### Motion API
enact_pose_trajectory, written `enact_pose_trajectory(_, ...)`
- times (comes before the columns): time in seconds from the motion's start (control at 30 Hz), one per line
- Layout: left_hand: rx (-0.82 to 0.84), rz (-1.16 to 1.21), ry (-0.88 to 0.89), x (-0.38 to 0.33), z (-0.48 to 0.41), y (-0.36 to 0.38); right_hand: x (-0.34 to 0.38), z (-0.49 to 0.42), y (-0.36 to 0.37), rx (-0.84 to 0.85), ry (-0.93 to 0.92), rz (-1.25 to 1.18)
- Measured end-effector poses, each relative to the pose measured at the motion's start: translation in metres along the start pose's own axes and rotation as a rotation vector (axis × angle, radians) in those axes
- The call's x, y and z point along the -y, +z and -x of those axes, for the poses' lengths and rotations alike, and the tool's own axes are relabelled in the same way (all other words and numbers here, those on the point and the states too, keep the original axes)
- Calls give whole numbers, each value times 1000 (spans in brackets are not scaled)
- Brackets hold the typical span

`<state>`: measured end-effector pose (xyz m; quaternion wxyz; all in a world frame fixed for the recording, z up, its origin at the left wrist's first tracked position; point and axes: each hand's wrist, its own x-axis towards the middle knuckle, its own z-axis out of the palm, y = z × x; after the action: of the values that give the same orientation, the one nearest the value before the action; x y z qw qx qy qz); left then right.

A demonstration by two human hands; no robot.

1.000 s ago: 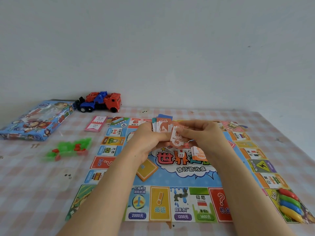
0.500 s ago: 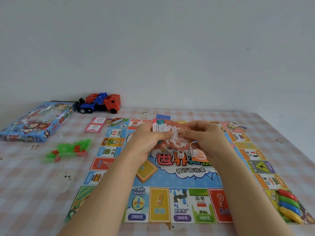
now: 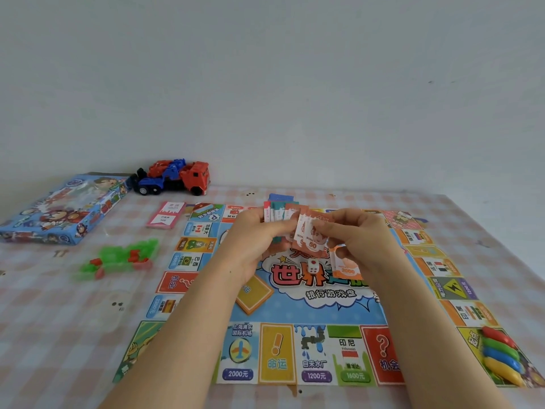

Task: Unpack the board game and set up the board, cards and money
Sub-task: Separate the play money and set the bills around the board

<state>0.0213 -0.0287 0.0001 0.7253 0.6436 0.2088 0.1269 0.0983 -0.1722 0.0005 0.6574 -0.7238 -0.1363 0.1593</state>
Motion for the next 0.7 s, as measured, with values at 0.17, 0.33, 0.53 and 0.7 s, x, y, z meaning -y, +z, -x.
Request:
enact_pose_trajectory(0.17, -71, -143, 44, 5, -3, -2, 1, 1, 3, 73, 8, 4)
enact_pose_trajectory(0.33, -52, -40, 13, 3, -3, -1, 1, 0, 1, 34, -7, -5)
enact_pose_trajectory(0.53, -126, 118, 6, -1, -4, -9, 1, 0, -3, -9, -31, -72)
enact_pose_trajectory(0.7, -260, 295, 64, -9, -4, -31, 1, 0, 3, -40, -168, -5)
